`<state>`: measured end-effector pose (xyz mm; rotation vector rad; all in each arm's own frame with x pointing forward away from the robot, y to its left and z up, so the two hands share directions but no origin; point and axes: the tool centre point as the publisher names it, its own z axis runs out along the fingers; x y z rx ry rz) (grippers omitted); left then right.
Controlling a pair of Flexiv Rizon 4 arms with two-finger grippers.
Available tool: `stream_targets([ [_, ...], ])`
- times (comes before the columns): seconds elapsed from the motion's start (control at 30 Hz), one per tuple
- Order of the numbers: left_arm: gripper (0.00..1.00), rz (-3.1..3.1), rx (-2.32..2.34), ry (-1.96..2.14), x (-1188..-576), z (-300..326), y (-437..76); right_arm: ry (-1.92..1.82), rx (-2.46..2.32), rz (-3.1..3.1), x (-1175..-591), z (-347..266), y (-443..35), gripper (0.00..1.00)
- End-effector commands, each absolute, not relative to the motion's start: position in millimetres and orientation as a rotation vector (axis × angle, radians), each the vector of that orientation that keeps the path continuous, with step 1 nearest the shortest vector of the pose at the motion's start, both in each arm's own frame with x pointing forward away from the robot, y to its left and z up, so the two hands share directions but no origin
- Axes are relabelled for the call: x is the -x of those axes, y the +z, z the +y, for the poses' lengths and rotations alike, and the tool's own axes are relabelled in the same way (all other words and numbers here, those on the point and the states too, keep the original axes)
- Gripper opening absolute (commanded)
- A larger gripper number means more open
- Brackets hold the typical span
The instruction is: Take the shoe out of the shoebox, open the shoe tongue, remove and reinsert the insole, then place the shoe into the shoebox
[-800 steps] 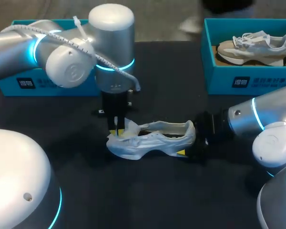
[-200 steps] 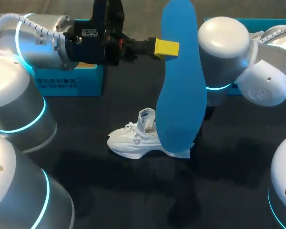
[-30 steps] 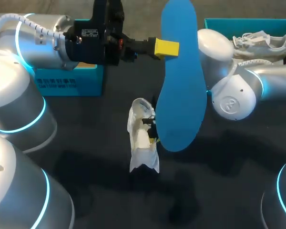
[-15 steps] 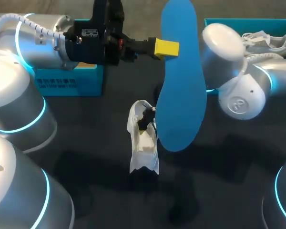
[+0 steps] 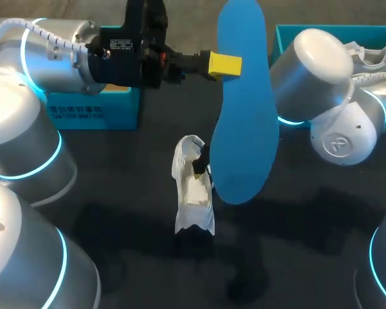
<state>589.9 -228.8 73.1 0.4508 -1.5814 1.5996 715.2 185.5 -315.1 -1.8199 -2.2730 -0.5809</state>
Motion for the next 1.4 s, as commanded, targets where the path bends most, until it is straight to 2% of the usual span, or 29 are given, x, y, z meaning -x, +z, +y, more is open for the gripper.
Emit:
stream_targets([
  [0.03, 0.0, -1.582, -0.451, 1.599, -590, -230, 73, -0.585, 1.818, -2.271, -715, 185, -316, 1.0],
  [0.2, 0.0, -1.582, -0.451, 1.599, -590, -230, 73, -0.78, 1.797, -1.866, -727, 178, -296, 1.0],
  [0.67, 0.0, -1.582, -0.451, 1.599, -590, -230, 73, -1.051, 1.757, -1.567, -753, 132, -224, 1.0],
  [1.13, 0.0, -1.582, -0.451, 1.599, -590, -230, 73, -1.232, 1.688, -1.425, -791, 108, -151, 1.0],
  [1.4, 0.0, -1.582, -0.451, 1.599, -590, -230, 73, -1.262, 1.656, -1.471, -807, 102, -128, 1.0],
])
